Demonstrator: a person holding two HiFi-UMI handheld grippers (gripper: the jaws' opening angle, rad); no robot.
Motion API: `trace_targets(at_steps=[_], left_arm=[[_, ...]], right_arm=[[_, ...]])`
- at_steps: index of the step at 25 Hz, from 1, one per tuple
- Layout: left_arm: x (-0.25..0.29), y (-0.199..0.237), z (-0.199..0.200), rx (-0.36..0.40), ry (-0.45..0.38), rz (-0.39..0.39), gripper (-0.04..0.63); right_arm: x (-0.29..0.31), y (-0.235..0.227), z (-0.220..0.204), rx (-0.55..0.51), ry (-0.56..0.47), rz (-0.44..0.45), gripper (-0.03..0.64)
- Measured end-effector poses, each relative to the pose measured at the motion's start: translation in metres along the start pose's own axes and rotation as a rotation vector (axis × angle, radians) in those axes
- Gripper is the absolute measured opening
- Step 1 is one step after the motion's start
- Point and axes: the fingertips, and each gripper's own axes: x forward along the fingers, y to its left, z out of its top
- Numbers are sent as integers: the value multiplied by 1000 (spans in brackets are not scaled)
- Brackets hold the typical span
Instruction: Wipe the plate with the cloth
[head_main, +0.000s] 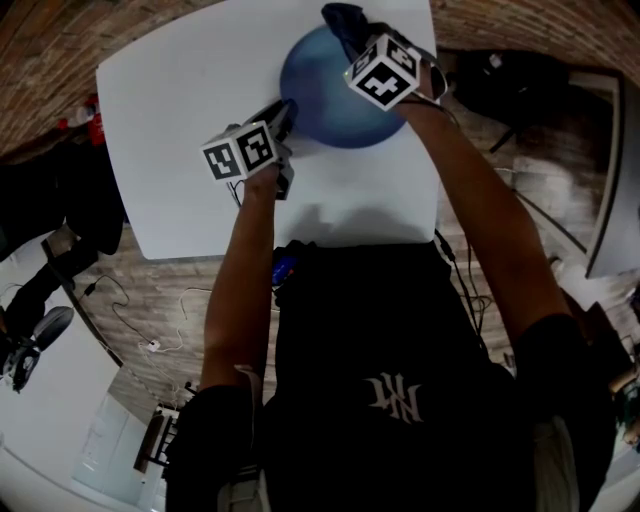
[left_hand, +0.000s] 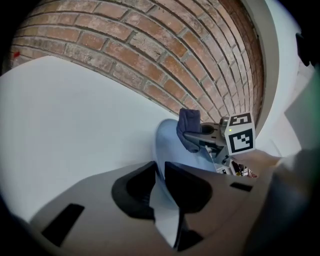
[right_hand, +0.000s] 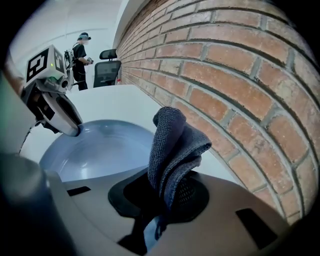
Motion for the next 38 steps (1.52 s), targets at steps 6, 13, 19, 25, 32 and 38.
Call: trace_targets(at_steps=[6, 13, 19, 25, 32, 38], left_arm=[[-1, -1, 1, 7, -5, 18, 60], [-1, -2, 0, 4, -4, 31, 59], [-4, -3, -1, 1, -6, 39, 49], [-3, -2, -1, 2, -4, 46, 38], [-3, 1, -4, -12, 2, 66, 37], [-2, 2, -5, -10, 8, 82, 37]], right_arm=[[-12, -9, -16, 14, 51, -26, 74], [-8, -3, -33, 91, 72, 12, 74], [-25, 15, 5, 183, -61, 88, 74], [-30, 68, 53, 266, -170, 241, 74], [-14, 115, 57, 256, -137, 322, 74], [0, 120, 45, 259, -95, 319, 74]])
